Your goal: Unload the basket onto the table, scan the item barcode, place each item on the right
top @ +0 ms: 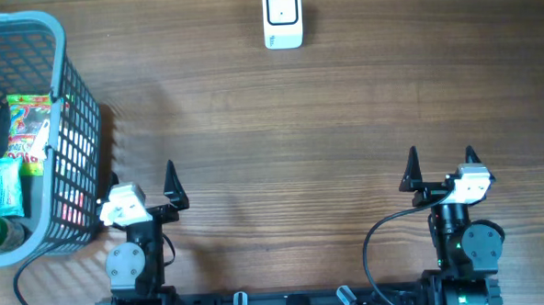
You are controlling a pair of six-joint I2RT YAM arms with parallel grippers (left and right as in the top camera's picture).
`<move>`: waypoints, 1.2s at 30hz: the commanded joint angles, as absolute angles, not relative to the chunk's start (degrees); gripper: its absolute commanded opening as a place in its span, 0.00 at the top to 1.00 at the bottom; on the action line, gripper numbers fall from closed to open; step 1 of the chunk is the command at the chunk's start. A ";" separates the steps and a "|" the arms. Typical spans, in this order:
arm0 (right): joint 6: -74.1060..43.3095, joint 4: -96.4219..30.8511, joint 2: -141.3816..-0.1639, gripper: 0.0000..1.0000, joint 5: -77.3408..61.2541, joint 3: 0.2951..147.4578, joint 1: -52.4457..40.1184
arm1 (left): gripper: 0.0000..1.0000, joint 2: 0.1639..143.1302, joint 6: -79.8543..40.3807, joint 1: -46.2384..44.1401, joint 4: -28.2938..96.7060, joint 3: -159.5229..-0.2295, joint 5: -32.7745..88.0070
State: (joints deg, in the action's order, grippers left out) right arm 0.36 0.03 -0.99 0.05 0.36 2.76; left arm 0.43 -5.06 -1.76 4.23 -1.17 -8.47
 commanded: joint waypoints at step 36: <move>1.37 0.34 -0.80 0.00 -0.01 0.30 2.48 | 0.00 29.15 -16.88 -1.52 41.60 -57.84 2.24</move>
State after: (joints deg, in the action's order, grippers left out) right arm 0.36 0.03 -1.10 0.05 0.36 2.76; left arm 18.98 -13.69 -1.76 32.45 -43.31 1.58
